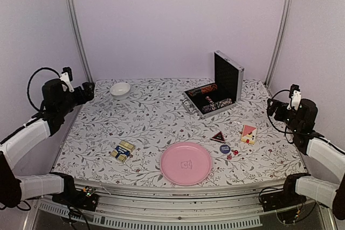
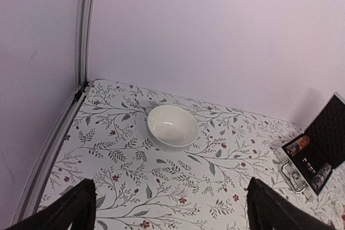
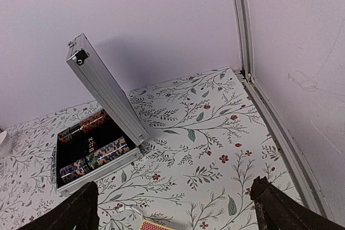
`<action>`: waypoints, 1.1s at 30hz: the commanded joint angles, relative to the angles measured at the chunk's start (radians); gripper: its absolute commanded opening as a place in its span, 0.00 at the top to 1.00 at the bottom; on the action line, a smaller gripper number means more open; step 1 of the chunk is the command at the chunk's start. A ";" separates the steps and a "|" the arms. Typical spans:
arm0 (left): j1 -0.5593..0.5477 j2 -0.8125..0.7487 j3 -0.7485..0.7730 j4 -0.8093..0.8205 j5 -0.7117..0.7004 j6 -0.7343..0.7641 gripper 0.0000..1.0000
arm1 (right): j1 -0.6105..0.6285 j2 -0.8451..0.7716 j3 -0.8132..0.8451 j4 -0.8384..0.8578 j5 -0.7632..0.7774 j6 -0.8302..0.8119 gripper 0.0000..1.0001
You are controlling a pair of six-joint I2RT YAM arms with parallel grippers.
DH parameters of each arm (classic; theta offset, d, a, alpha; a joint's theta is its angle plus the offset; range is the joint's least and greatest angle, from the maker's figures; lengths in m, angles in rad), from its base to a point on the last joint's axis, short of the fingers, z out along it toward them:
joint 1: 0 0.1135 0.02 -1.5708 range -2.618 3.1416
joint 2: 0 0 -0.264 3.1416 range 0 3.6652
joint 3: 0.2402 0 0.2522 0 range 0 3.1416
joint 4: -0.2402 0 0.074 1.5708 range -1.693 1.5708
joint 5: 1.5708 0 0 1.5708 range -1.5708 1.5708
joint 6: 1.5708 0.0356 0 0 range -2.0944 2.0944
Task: Pack up texas hold em set
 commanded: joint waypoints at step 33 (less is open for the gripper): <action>0.083 -0.075 0.287 -0.429 0.128 0.187 0.11 | 0.693 0.448 0.389 -0.724 0.135 0.156 0.10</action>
